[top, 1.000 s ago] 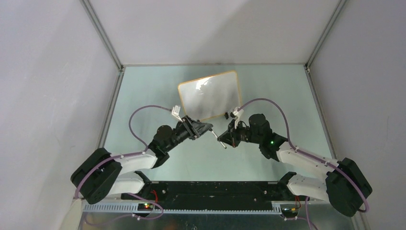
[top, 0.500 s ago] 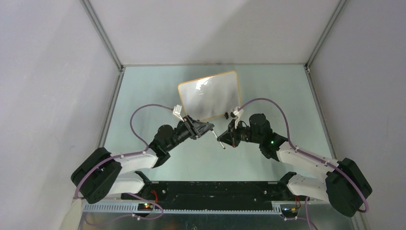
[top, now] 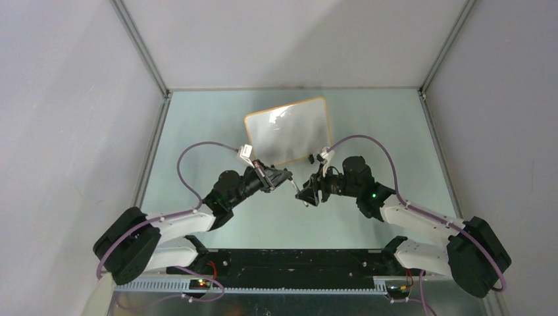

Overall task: Write a sentence on the whiteboard
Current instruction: Pass from the right arm to the left, then move the pen cap to the whiteboard marker, then place the pen cap at the center of the board.

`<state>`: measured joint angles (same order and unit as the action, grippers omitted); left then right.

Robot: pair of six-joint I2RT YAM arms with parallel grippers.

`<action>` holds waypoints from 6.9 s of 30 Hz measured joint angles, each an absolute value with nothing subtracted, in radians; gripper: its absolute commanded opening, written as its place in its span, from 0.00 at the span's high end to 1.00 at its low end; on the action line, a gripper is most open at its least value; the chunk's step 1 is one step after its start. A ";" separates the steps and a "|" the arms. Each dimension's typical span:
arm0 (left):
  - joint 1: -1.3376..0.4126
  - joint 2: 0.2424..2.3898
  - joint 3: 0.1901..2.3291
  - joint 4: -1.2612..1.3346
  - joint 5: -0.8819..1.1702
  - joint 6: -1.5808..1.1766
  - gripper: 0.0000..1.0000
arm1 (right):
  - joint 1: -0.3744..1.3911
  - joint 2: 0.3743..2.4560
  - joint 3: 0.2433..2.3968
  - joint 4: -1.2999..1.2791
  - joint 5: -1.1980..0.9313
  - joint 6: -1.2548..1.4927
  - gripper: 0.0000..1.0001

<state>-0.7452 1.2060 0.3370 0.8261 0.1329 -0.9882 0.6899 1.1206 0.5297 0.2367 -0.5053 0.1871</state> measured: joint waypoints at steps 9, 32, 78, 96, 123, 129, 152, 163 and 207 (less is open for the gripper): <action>-0.746 1.098 0.337 0.749 0.100 -0.961 1.00 | 0.678 1.121 0.516 0.269 -0.550 0.204 0.43; -0.746 1.088 0.316 0.816 0.046 -1.024 1.00 | 0.675 1.140 0.494 0.319 -0.603 0.231 0.30; -0.823 1.445 0.270 1.485 -0.095 -1.320 1.00 | 0.670 1.056 0.157 1.132 -0.243 0.790 0.56; -0.852 1.486 0.292 1.489 -0.124 -1.319 1.00 | 0.671 1.053 0.133 1.182 -0.232 0.810 1.00; -0.760 0.805 0.243 0.690 -0.236 -1.079 1.00 | 0.426 0.663 0.048 0.921 -0.167 0.773 1.00; -0.861 0.999 0.345 0.459 -0.259 -0.993 1.00 | 0.402 0.368 0.047 0.674 0.018 0.713 1.00; -0.965 1.607 0.828 0.087 -0.124 -0.818 0.85 | 0.398 0.455 0.047 0.537 0.060 0.653 1.00; -0.989 1.897 1.267 -0.132 -0.071 -0.729 0.86 | 0.398 0.445 0.047 0.536 0.052 0.649 1.00; -0.445 0.949 0.416 0.262 0.017 -0.498 0.01 | 0.395 0.252 0.047 0.286 0.197 0.571 1.00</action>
<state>-0.4454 0.9493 0.4160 0.2615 0.0170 -0.4984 0.3950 0.2516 0.0471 0.2863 0.1967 0.5713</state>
